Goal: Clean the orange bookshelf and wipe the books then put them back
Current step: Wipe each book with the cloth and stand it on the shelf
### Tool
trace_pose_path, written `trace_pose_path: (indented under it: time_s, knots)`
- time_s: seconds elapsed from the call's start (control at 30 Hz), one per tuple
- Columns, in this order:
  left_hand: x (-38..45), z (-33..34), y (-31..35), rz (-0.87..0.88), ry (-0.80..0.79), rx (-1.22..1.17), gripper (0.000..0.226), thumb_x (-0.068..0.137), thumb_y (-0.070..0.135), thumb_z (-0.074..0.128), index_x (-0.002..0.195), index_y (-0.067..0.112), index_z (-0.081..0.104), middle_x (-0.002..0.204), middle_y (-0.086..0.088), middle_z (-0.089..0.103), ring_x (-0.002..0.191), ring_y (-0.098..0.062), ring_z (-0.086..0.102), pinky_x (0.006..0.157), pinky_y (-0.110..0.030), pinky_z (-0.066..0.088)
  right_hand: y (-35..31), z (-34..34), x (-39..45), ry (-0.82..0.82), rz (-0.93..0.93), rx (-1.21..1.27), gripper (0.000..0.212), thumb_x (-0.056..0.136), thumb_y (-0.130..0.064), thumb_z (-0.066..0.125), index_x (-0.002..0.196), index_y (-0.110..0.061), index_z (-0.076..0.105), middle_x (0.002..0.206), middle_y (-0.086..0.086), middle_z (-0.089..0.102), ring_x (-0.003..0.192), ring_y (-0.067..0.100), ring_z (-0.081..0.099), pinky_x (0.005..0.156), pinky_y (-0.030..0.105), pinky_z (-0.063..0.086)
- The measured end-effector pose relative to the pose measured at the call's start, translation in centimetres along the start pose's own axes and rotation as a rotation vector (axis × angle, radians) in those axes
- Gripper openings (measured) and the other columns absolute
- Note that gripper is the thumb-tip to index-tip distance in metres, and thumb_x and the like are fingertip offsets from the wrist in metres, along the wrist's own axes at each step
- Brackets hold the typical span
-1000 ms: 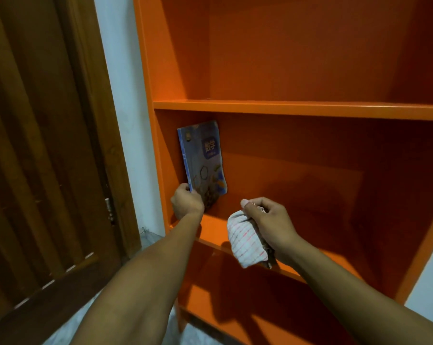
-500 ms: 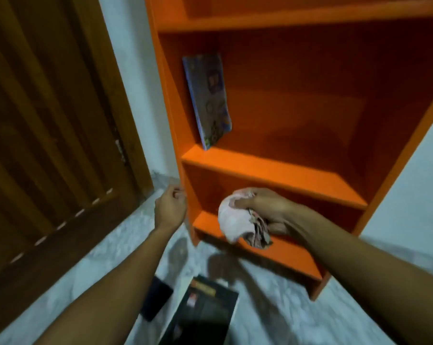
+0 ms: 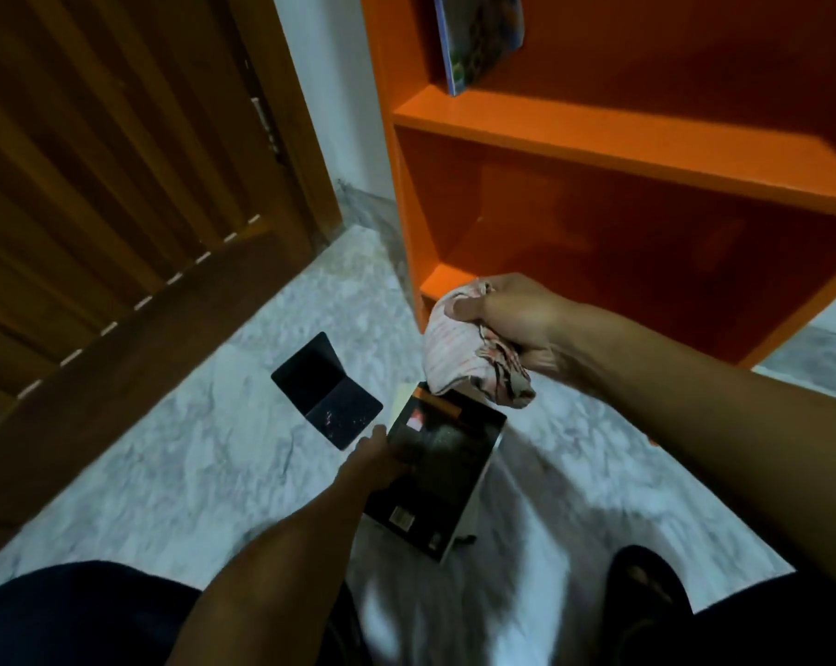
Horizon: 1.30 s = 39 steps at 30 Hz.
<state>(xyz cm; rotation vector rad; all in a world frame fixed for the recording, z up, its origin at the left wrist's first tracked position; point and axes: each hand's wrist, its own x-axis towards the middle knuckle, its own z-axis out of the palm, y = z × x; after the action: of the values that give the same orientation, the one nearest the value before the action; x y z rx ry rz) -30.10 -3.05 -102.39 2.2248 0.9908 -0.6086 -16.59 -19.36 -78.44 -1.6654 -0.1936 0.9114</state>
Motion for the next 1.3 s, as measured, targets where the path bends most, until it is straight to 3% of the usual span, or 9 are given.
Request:
trace_pose_path:
  time_s: [0.23,0.43,0.6,0.73,0.8,0.97,1.1,1.2,1.3]
  knots:
    - [-0.5,1.2,1.1,-0.021,0.171,0.309,0.092,0.069,0.057,0.079,0.141,0.015,0.040,0.143,-0.013,0.039,0.132,-0.033,0.037,0.104,-0.046,0.042,0.4,-0.9,-0.1,0.006,-0.011,-0.065,0.025,0.093,-0.001,0.061,0.115,0.012,0.060,0.113,0.032,0.066,0.100,0.041,0.068,0.095,0.060,0.050]
    - [-0.1,1.4,1.2,-0.143,0.119,0.102,0.091,0.068,0.045,0.085,0.138,0.010,0.038,0.134,-0.013,0.050,0.124,-0.032,0.049,0.101,-0.043,0.044,0.1,-1.5,-0.5,0.013,-0.020,-0.021,0.010,0.095,-0.001,0.058,0.102,0.001,0.065,0.101,0.022,0.071,0.090,0.037,0.070,0.082,0.046,0.058]
    - [7.2,3.7,-2.3,-0.205,-0.006,-0.152,0.061,0.058,0.046,0.071,0.110,0.016,0.065,0.095,-0.005,0.070,0.098,-0.027,0.067,0.087,-0.043,0.058,-0.3,-2.0,-0.9,0.014,-0.036,-0.011,0.012,0.095,-0.003,0.060,0.104,0.000,0.066,0.102,0.022,0.072,0.094,0.038,0.071,0.087,0.050,0.057]
    - [-0.5,-0.7,2.9,0.003,0.073,-0.200,0.013,0.088,0.028,0.063,0.090,0.020,0.052,0.088,0.000,0.058,0.087,-0.018,0.059,0.073,-0.028,0.049,-1.1,-3.2,-1.1,0.045,-0.053,0.009,0.015,0.095,-0.004,0.059,0.108,-0.002,0.067,0.097,0.020,0.074,0.084,0.034,0.074,0.070,0.041,0.060]
    - [-1.5,-2.9,4.6,0.081,0.116,-0.243,0.020,0.091,0.019,0.059,0.082,0.022,0.042,0.083,-0.002,0.055,0.077,-0.019,0.054,0.060,-0.028,0.041,-1.4,-3.9,-1.2,0.066,-0.069,-0.004,0.017,0.095,-0.005,0.060,0.110,-0.001,0.067,0.100,0.022,0.073,0.088,0.037,0.073,0.074,0.046,0.061]
    - [-3.8,-10.3,7.1,0.226,0.193,-0.421,0.025,0.095,0.013,0.057,0.084,0.020,0.035,0.071,-0.012,0.052,0.061,-0.023,0.046,0.059,-0.032,0.037,-0.9,-5.6,-1.5,0.099,-0.137,-0.182,0.019,0.097,-0.004,0.054,0.112,-0.008,0.066,0.109,0.022,0.067,0.100,0.038,0.066,0.091,0.051,0.055]
    - [-8.2,-17.1,8.4,0.348,0.228,-0.635,0.017,0.097,0.007,0.057,0.090,0.013,0.042,0.056,-0.014,0.055,0.039,-0.019,0.043,0.043,-0.021,0.032,0.8,-6.1,-1.2,0.245,-0.155,-0.235,0.043,0.094,0.012,0.034,0.107,-0.015,0.065,0.062,0.011,0.056,0.044,0.017,0.046,0.044,0.025,0.037]
    - [-12.2,-20.3,9.4,0.435,0.170,-0.843,0.011,0.099,0.007,0.055,0.090,0.013,0.053,0.068,-0.011,0.064,0.050,-0.017,0.057,0.049,-0.021,0.045,1.8,-5.1,-0.7,0.309,-0.119,-0.138,0.047,0.087,0.016,0.030,0.093,-0.008,0.069,0.072,0.020,0.062,0.053,0.023,0.052,0.049,0.025,0.041]
    - [-15.5,-21.2,9.7,0.496,0.078,-1.001,0.009,0.101,0.011,0.053,0.107,0.012,0.059,0.096,-0.020,0.072,0.079,-0.029,0.067,0.071,-0.038,0.057,0.7,-3.1,-0.7,0.336,-0.155,0.178,0.038,0.087,0.013,0.037,0.097,-0.007,0.068,0.096,0.029,0.068,0.073,0.028,0.061,0.070,0.038,0.053]
